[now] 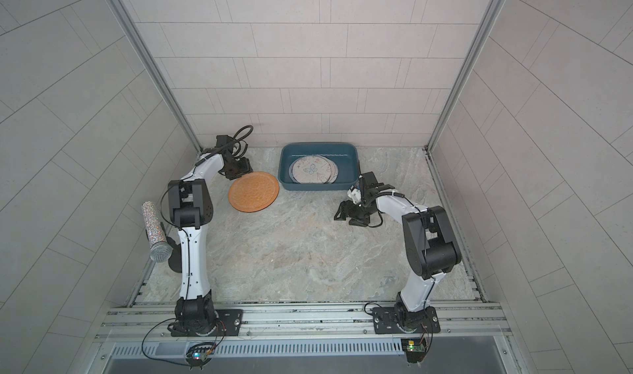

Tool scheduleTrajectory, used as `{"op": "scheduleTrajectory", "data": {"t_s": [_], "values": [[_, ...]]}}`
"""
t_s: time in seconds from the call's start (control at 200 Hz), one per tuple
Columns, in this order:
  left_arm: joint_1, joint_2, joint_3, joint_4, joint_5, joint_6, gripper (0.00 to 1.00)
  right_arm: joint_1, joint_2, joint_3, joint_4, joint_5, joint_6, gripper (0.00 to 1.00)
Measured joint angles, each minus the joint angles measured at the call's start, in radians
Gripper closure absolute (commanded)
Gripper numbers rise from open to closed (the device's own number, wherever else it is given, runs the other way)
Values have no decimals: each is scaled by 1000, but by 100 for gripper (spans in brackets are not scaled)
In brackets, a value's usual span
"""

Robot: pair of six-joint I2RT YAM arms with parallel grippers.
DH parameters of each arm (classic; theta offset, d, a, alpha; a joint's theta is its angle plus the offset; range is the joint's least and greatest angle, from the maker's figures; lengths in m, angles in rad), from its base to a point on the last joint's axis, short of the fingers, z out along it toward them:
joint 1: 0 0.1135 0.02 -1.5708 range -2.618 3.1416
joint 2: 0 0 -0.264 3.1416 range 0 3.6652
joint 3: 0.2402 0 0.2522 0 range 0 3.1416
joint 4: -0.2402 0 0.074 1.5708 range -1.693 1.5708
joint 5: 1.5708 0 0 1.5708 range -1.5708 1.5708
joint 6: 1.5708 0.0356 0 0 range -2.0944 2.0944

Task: Put the coasters into the storage box
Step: Move the coaster to the center of the board.

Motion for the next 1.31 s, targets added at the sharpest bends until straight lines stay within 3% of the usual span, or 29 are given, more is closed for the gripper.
{"op": "scheduleTrajectory", "data": {"t_s": [0.42,0.911,1.306], "values": [[-48,0,16,-70,3,78,36,0,-79,-34,-5,1,2,25],[-55,2,18,-20,-66,62,29,0,-88,-40,-6,0,13,25],[-48,114,187,-41,-83,59,27,0,-28,-10,-6,-1,18,25]]}}
